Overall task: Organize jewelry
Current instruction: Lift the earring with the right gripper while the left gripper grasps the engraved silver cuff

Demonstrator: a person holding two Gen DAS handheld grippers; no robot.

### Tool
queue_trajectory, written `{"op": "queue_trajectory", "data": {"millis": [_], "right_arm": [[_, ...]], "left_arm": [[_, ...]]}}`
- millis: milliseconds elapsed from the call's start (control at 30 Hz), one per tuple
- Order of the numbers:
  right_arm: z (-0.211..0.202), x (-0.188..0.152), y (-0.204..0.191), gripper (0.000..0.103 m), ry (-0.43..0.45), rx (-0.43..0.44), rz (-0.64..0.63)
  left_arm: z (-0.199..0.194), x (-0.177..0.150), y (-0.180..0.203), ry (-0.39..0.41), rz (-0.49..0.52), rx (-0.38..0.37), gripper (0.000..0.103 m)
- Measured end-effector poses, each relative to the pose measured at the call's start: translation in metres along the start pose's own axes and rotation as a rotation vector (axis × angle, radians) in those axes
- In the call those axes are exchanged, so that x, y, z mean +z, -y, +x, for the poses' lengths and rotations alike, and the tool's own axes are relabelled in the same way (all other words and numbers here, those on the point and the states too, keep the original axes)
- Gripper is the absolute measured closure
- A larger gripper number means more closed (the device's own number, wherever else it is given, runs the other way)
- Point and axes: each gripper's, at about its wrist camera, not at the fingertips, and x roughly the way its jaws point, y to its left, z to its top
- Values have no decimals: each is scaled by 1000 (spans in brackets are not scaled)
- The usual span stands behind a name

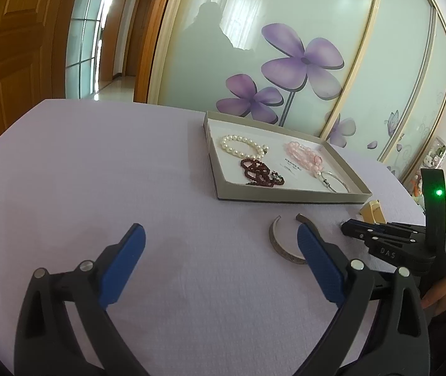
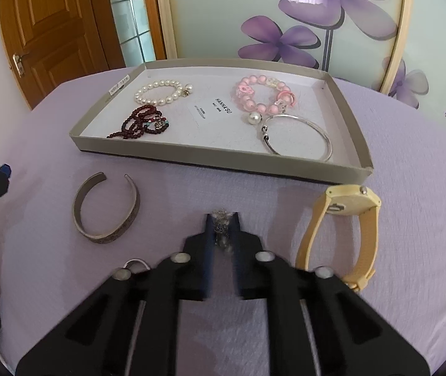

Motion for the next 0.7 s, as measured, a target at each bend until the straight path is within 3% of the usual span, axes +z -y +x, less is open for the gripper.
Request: {"op": "queue_trajectory", "data": {"millis": [100,200,367,700], "right_arm": [[-2,-2,2,94,0,15,13],[-7,-5,10,95,-12,125,79],[-41,0,23,95,74,220,141],[-87,13,47,94,199,247,173]], "left_arm": [[2,-1,1,-16,3,11,6],[7,-4,14,-60,63,58,6],[12,-1,34,-114,93,54,5],[41,6,82,-197,159,36,5]]}}
